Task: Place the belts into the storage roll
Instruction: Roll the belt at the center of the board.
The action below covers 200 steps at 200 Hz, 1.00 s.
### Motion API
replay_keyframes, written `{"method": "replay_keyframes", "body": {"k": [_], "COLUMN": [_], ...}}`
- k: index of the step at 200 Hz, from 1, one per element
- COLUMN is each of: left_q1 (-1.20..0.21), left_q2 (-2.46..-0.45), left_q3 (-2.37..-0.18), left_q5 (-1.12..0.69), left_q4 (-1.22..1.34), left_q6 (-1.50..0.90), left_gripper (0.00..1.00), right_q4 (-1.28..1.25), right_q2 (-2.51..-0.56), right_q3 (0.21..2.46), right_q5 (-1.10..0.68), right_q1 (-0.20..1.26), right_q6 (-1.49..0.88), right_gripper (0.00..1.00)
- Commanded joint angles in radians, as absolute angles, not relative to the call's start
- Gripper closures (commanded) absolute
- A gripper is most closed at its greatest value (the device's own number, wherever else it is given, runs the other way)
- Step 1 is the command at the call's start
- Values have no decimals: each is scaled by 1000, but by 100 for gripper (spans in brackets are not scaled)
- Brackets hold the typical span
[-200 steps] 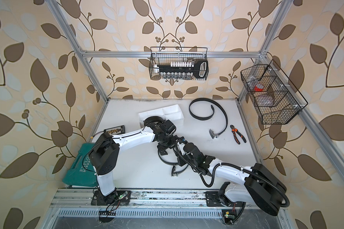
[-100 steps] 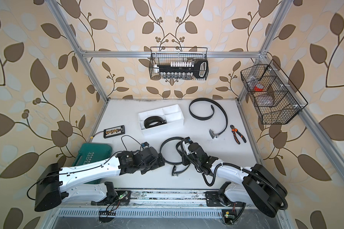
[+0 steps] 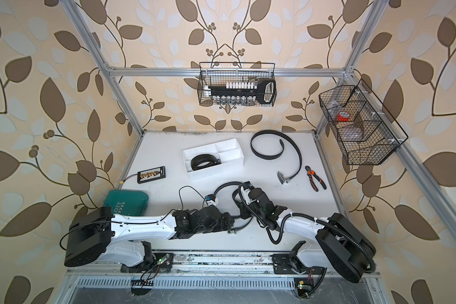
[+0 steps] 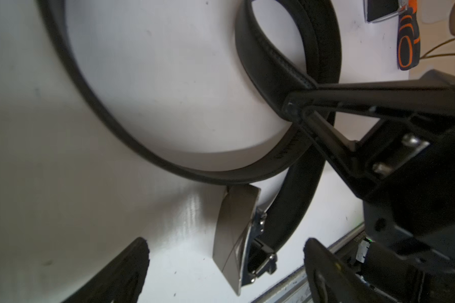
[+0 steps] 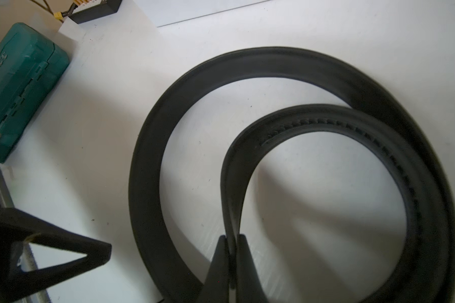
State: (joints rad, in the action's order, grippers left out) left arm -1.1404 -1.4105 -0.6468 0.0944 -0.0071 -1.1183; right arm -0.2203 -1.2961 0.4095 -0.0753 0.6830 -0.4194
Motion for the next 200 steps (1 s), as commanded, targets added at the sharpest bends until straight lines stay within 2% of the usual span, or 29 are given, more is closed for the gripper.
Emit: {"method": "replay_keyframes", "body": {"k": [1, 70, 127, 141, 183, 200], "left_q1": [-1152, -1170, -1188, -1196, -1226, -1229], "left_q2": [-1472, -1602, -1622, -1633, -1669, -1660], "left_q3": [-690, -860, -915, -935, -974, -967], "left_q5": [53, 139, 215, 236, 272, 286], "left_q4": [69, -205, -320, -360, -406, -411], "left_q6": [-1072, -1004, -961, -948, -934, -942], "left_gripper": [10, 25, 37, 43, 54, 63], "right_q4": [-184, -183, -183, -181, -180, -180], "right_q2": [-1277, -1256, -1265, -1267, -1280, -1281], "right_q3": [401, 384, 382, 384, 387, 386], "right_q5": [-79, -81, -70, -62, -57, -55], "right_q1": [673, 664, 663, 663, 658, 658], "right_q6": [-443, -457, -468, -472, -475, -476], "right_gripper": [100, 100, 100, 100, 100, 100]}}
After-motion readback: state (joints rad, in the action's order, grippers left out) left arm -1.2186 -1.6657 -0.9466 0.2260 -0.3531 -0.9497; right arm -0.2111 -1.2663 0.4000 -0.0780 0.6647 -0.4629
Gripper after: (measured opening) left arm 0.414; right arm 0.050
